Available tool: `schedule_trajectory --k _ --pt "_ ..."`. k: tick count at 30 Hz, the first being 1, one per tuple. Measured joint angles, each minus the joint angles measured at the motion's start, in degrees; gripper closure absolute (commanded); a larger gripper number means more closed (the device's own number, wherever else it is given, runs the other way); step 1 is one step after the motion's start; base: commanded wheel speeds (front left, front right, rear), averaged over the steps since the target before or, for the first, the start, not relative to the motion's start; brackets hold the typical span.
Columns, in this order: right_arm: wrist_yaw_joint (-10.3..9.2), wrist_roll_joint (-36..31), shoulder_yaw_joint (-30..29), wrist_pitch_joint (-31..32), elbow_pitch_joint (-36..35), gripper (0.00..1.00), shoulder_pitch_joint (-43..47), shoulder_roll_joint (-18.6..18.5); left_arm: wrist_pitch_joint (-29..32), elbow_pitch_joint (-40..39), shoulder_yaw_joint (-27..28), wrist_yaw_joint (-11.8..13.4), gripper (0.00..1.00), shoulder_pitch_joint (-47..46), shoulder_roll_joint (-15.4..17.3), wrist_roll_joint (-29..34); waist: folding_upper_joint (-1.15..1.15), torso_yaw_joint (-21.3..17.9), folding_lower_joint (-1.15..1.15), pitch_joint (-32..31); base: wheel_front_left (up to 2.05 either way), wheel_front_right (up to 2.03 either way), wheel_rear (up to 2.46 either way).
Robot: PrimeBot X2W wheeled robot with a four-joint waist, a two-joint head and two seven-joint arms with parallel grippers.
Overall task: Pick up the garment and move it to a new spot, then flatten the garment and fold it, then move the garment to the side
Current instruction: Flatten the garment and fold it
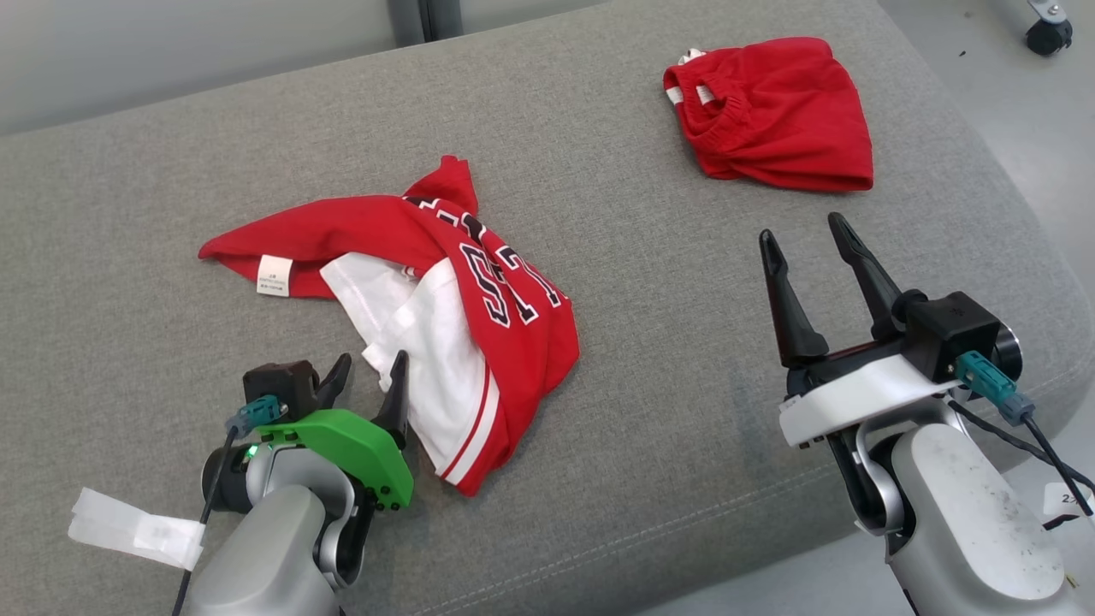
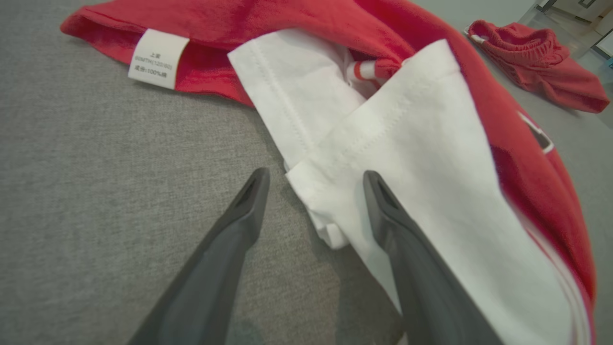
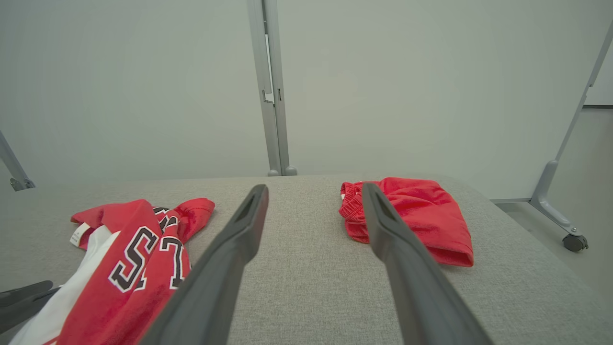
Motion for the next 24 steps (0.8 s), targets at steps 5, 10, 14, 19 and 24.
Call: schedule_trajectory --k 5,10,14,19,24 --pt "-0.01 0.0 -0.4 0.0 0.0 0.00 0.0 -0.2 0.0 1.9 0.0 0.0 0.00 -0.3 -0.1 0.2 0.00 -0.1 0.00 0.6 0.00 0.00 0.00" --pt "-0.02 0.0 -0.4 0.0 -0.1 0.00 -0.1 -0.2 0.0 3.6 0.1 0.0 0.00 -1.6 -0.2 0.2 0.00 -0.1 0.00 1.1 0.00 0.00 0.00" --pt "-0.02 0.0 -0.4 0.0 -0.3 0.00 -0.2 -0.2 0.0 4.2 -0.7 -0.3 0.03 -2.5 -0.4 0.5 0.00 -0.2 0.00 1.4 0.00 0.00 0.00" --pt "-0.02 0.0 -0.5 0.0 -0.3 0.00 -0.2 -0.2 0.0 5.2 -2.1 -1.0 0.54 -3.6 -0.8 1.3 0.00 -0.3 0.00 1.8 0.00 0.00 0.00" --pt "-0.04 0.0 -0.5 0.0 -0.3 0.00 -0.3 -0.1 0.0 6.3 -2.8 -1.1 1.00 -4.0 -1.0 2.0 0.00 -0.4 0.00 2.1 0.00 0.00 0.00"
